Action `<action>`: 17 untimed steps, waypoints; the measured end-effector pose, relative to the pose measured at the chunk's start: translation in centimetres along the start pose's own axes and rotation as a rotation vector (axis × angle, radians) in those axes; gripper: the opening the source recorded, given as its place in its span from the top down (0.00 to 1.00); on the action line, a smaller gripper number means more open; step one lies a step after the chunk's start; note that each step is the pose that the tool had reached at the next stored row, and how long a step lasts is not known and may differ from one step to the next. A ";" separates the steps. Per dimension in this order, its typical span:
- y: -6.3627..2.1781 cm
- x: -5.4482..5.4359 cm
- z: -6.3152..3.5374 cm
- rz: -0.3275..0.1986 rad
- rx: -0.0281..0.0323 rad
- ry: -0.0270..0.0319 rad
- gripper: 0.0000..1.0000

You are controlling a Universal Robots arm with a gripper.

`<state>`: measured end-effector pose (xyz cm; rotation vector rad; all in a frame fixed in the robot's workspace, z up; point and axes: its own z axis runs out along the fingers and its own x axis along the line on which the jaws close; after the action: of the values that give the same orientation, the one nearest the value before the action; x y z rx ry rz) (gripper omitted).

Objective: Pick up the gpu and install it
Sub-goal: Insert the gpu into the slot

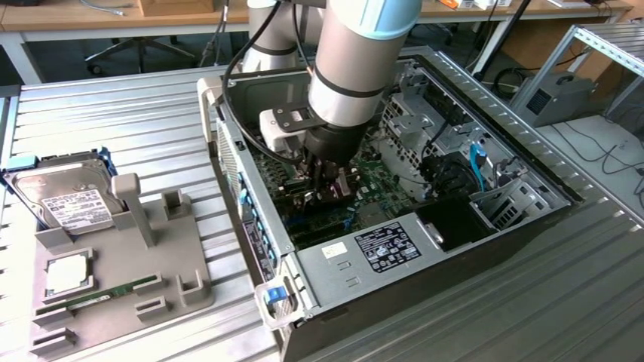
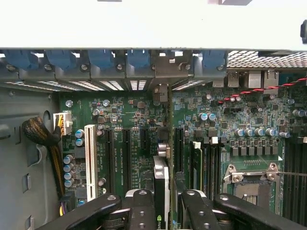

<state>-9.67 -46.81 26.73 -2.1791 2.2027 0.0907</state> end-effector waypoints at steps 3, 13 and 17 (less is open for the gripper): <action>0.00 0.0 0.01 0.000 0.0000 0.0000 0.73; 0.00 0.0 0.12 0.000 0.0000 0.0000 0.73; 0.00 0.0 0.18 0.000 -0.0001 0.0001 0.73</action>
<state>-9.67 -46.81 26.55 -2.1793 2.2028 0.0906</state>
